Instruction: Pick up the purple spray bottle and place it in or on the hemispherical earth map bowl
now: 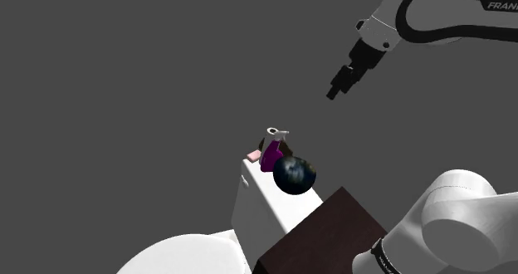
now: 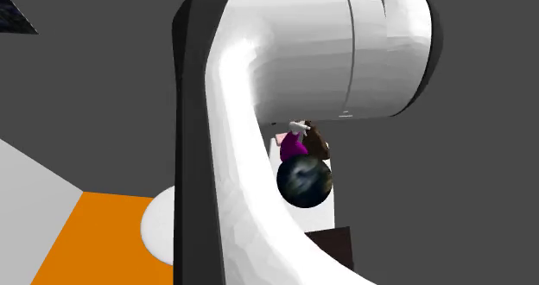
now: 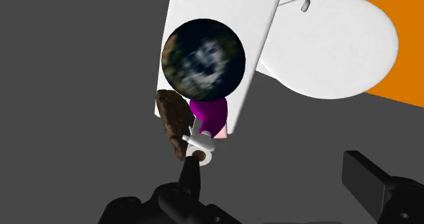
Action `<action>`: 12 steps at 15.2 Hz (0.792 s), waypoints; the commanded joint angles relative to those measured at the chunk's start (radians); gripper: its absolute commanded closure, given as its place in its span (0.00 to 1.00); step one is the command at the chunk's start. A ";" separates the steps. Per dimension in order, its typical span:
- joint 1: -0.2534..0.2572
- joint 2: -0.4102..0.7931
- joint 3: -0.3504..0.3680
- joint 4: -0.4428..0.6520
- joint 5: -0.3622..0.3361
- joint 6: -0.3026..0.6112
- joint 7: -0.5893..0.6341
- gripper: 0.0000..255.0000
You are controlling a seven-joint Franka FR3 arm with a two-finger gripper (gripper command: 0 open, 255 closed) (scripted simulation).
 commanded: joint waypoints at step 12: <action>0.140 0.214 -0.421 -0.207 0.009 0.504 -0.554 0.00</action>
